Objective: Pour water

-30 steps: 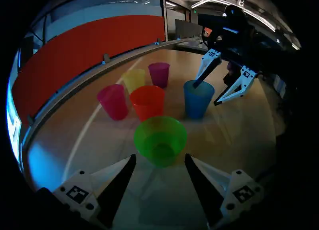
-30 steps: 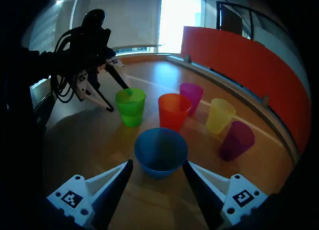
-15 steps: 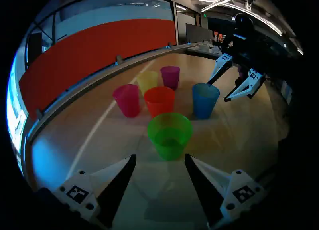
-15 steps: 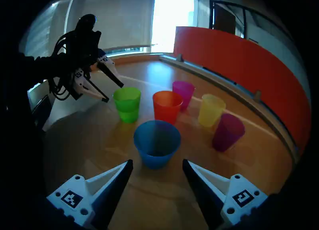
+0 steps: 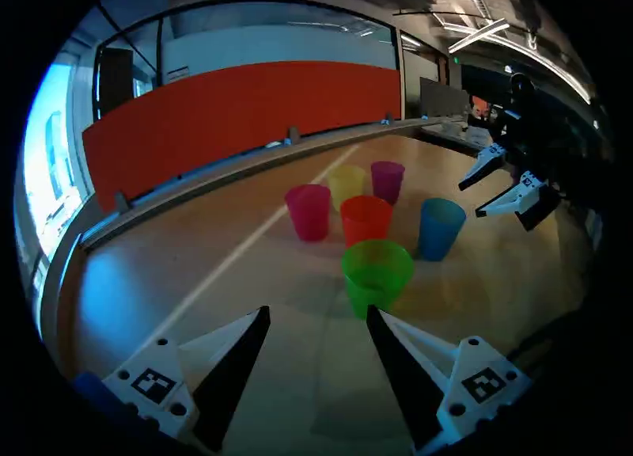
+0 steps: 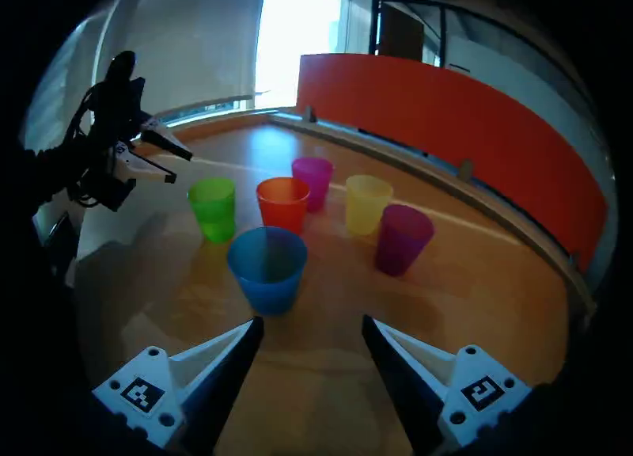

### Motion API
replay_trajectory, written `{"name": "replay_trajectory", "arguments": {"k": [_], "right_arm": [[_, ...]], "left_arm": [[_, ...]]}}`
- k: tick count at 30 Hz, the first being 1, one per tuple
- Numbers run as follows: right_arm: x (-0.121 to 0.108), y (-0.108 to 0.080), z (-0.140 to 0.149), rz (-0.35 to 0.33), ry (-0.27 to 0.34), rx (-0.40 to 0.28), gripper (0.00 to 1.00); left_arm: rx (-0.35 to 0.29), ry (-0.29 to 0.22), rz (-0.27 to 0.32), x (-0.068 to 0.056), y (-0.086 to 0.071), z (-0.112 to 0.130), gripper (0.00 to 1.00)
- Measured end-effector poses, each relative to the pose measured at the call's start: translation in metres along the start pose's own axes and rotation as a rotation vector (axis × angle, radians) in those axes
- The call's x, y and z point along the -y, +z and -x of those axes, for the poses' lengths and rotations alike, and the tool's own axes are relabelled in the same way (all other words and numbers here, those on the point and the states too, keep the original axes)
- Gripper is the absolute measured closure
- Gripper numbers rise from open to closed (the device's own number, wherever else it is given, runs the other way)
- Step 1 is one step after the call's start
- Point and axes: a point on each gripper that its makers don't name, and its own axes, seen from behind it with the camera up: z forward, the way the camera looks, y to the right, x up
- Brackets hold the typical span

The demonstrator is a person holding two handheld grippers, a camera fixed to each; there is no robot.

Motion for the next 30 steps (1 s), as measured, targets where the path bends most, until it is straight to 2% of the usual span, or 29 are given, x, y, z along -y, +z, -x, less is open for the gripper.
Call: {"name": "replay_trajectory", "arguments": {"k": [6, 12, 24, 30], "right_arm": [[-0.018, -0.017, -0.007, 0.098, 0.021, -0.051, 0.04], [-0.025, -0.032, -0.02, 0.18, 0.035, -0.105, 0.03], [-0.051, -0.069, -0.071, 0.363, 0.099, -0.281, 0.03], [-0.057, -0.082, -0.09, 0.43, 0.11, -0.353, 0.03]], "left_arm": [[-0.046, -0.031, -0.091, 0.013, -0.011, -0.007, 0.1], [-0.124, -0.079, -0.153, 0.018, -0.022, -0.021, 0.1], [-0.295, -0.153, -0.274, 0.028, -0.056, -0.057, 0.1], [-0.382, -0.195, -0.321, 0.03, -0.072, -0.078, 0.1]]}}
